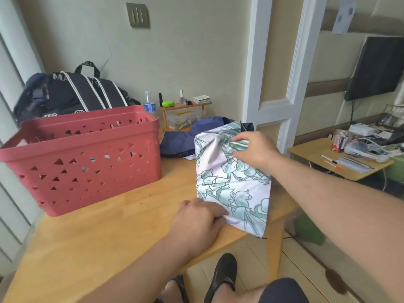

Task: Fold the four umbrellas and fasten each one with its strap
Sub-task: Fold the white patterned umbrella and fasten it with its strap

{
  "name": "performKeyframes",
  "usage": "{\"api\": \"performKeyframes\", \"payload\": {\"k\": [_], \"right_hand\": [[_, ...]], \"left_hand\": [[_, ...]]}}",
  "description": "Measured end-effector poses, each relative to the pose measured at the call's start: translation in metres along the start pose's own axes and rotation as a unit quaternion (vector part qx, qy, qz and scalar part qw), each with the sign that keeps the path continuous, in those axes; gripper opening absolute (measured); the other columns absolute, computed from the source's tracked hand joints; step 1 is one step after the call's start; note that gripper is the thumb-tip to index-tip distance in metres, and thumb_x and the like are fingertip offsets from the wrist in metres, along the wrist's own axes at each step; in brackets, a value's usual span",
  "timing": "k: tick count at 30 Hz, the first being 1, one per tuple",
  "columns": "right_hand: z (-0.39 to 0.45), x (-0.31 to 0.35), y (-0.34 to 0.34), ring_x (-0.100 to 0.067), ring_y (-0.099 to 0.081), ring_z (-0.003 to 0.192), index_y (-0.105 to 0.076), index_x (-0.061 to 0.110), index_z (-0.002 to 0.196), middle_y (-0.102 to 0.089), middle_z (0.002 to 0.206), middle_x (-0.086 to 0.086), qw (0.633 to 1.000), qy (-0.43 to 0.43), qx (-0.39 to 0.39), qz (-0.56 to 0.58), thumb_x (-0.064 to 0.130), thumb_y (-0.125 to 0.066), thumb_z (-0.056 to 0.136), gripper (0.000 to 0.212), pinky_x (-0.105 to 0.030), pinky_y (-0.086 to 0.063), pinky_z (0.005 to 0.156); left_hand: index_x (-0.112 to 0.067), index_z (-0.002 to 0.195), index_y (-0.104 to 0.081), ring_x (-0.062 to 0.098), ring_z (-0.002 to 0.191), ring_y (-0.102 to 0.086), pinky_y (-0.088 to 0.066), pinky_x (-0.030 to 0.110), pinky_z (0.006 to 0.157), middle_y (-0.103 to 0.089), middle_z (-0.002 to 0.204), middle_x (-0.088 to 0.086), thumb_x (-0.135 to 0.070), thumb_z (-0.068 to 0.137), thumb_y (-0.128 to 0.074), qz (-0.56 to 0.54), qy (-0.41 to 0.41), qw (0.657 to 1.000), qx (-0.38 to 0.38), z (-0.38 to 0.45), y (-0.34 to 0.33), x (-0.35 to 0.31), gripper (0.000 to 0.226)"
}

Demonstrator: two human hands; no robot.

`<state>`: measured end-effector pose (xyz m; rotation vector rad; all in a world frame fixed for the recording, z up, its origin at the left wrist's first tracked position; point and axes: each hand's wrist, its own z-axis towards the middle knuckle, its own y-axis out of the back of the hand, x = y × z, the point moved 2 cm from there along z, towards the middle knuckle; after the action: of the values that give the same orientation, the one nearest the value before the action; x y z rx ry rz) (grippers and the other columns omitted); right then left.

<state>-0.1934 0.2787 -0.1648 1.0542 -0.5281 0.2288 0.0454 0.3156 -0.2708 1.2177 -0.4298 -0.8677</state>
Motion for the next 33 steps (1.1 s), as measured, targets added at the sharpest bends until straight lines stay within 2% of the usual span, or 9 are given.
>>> {"api": "performKeyframes", "payload": {"k": [4,6,8,14,18,22,27,30,33], "right_hand": [[0.027,-0.04,-0.024,-0.025,-0.064,0.11,-0.07,0.029,0.127,-0.067,0.133,-0.003,0.997,-0.061,0.053,0.005,0.053,-0.074,0.088,0.046,-0.03,-0.048,0.086],[0.031,-0.064,-0.049,-0.034,-0.05,0.131,-0.058,0.044,0.139,-0.057,0.144,-0.011,0.985,-0.08,0.115,-0.1,0.081,-0.042,0.084,0.069,-0.044,-0.044,0.103],[0.035,-0.082,-0.066,-0.04,-0.032,0.145,-0.042,0.053,0.149,-0.042,0.153,-0.015,0.975,-0.107,0.153,-0.124,0.082,-0.023,0.085,0.073,-0.054,-0.032,0.115],[0.033,-0.087,-0.041,-0.019,-0.062,0.109,-0.041,0.046,0.144,-0.061,0.122,0.004,0.957,-0.14,-0.012,0.254,0.058,-0.061,0.092,0.057,-0.038,-0.05,0.091],[0.015,-0.09,-0.044,-0.014,-0.053,0.119,-0.054,0.033,0.142,-0.052,0.127,0.007,0.974,-0.049,-0.112,0.191,0.04,-0.064,0.093,0.051,-0.034,-0.043,0.104],[0.013,-0.085,-0.051,-0.023,-0.043,0.131,-0.069,0.036,0.129,-0.055,0.133,0.012,0.997,0.071,0.0,0.04,0.043,-0.059,0.092,0.039,-0.028,-0.026,0.112],[0.01,-0.043,-0.033,-0.024,-0.036,0.14,-0.056,0.038,0.141,-0.048,0.148,0.014,0.962,0.148,0.04,-0.226,0.054,-0.031,0.09,0.06,-0.057,-0.026,0.115],[0.005,-0.04,-0.048,-0.028,-0.03,0.15,-0.021,0.04,0.161,-0.029,0.165,0.011,0.943,0.066,0.224,-0.239,0.086,-0.034,0.088,0.087,-0.049,-0.037,0.111],[0.006,-0.054,-0.058,-0.03,-0.031,0.148,-0.011,0.047,0.16,-0.032,0.164,0.008,0.934,0.039,0.273,-0.227,0.098,-0.038,0.076,0.103,-0.045,-0.041,0.109]], "left_hand": [[-0.049,0.125,-0.061,0.015,0.107,-0.062,-0.039,0.04,0.099,-0.073,0.111,-0.014,-0.089,0.085,-0.021,0.041,-0.014,0.994,0.102,0.027,0.028,0.002,0.07],[-0.044,0.118,-0.069,0.019,0.106,-0.063,-0.044,0.039,0.098,-0.074,0.11,-0.011,-0.085,0.089,-0.021,0.013,-0.009,0.999,0.05,0.059,0.042,0.007,0.069],[-0.039,0.125,-0.068,0.026,0.115,-0.059,-0.045,0.041,0.101,-0.068,0.128,-0.009,-0.063,0.097,-0.04,0.026,-0.018,0.998,-0.047,0.1,0.045,0.017,0.047],[-0.038,0.147,-0.046,0.036,0.131,-0.051,-0.045,0.046,0.106,-0.056,0.143,0.006,-0.054,0.096,-0.059,-0.083,0.139,0.987,-0.004,0.187,0.023,0.048,0.055],[-0.037,0.13,-0.065,0.032,0.114,-0.065,-0.055,0.041,0.087,-0.073,0.119,0.001,-0.053,0.098,-0.058,-0.07,0.172,0.982,-0.037,0.214,0.012,0.063,0.036],[-0.027,0.115,-0.074,0.028,0.115,-0.064,-0.05,0.033,0.093,-0.074,0.118,0.001,-0.04,0.099,-0.064,-0.108,0.203,0.973,-0.016,0.231,0.0,0.069,0.023],[-0.035,0.077,-0.07,0.025,0.096,-0.067,-0.046,0.029,0.075,-0.069,0.085,-0.01,-0.042,0.091,-0.066,-0.047,0.15,0.985,0.07,0.231,-0.018,0.068,0.017],[-0.032,0.09,-0.076,0.021,0.09,-0.066,-0.046,0.029,0.072,-0.072,0.085,-0.009,-0.044,0.095,-0.062,-0.105,0.171,0.98,0.015,0.223,-0.013,0.07,0.02],[-0.029,0.104,-0.079,0.022,0.1,-0.065,-0.048,0.032,0.081,-0.076,0.101,-0.003,-0.042,0.099,-0.058,-0.169,0.2,0.963,-0.067,0.213,-0.009,0.078,0.025]]}}
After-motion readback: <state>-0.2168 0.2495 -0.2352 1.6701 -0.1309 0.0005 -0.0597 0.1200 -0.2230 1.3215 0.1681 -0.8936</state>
